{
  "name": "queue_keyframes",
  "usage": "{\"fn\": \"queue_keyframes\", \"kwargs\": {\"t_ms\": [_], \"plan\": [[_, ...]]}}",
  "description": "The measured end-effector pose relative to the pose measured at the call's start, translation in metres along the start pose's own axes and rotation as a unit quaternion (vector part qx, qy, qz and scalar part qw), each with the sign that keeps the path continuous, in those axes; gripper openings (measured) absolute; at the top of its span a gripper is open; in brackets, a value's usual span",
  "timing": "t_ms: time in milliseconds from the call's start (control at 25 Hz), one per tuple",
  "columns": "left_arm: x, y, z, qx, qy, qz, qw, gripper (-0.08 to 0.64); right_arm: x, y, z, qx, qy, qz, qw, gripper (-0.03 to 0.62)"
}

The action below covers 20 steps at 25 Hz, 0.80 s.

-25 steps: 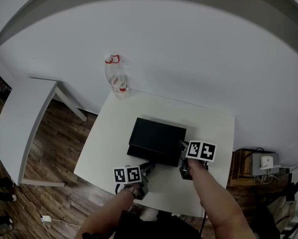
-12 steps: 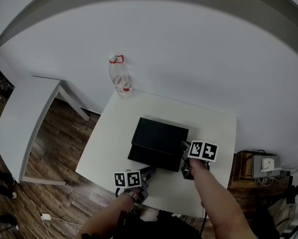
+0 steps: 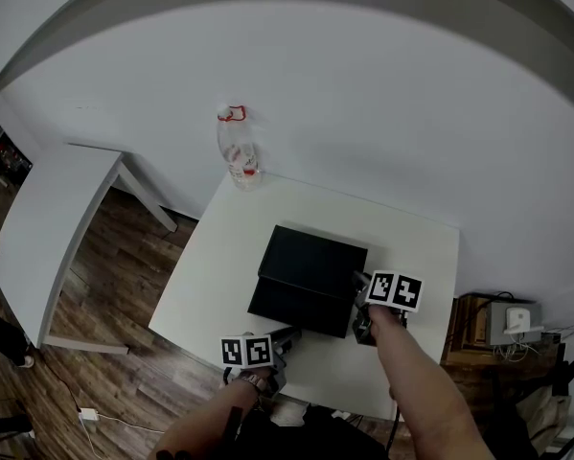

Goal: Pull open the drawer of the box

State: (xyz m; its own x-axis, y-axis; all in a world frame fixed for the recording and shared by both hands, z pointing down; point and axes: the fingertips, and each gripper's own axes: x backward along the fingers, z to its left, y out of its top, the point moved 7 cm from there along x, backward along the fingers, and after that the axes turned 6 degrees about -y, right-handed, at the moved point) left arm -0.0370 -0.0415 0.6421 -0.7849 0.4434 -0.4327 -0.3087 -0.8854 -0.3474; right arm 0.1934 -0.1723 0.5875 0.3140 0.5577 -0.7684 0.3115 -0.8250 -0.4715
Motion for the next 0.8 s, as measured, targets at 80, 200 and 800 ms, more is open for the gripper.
{"fn": "queue_keyframes", "kwargs": {"t_ms": [80, 200, 800], "plan": [[0.002, -0.003, 0.0, -0.001, 0.0, 0.003, 1.0, 0.069, 0.0, 0.0, 0.0, 0.0, 0.0, 0.0, 1.0, 0.103], [0.003, -0.005, 0.0, 0.0, 0.001, 0.002, 1.0, 0.069, 0.0, 0.001, 0.0, 0.0, 0.0, -0.001, 1.0, 0.103], [0.012, -0.021, 0.001, 0.001, 0.003, 0.015, 0.9999, 0.069, 0.0, 0.001, 0.001, 0.003, -0.001, -0.002, 1.0, 0.103]]}}
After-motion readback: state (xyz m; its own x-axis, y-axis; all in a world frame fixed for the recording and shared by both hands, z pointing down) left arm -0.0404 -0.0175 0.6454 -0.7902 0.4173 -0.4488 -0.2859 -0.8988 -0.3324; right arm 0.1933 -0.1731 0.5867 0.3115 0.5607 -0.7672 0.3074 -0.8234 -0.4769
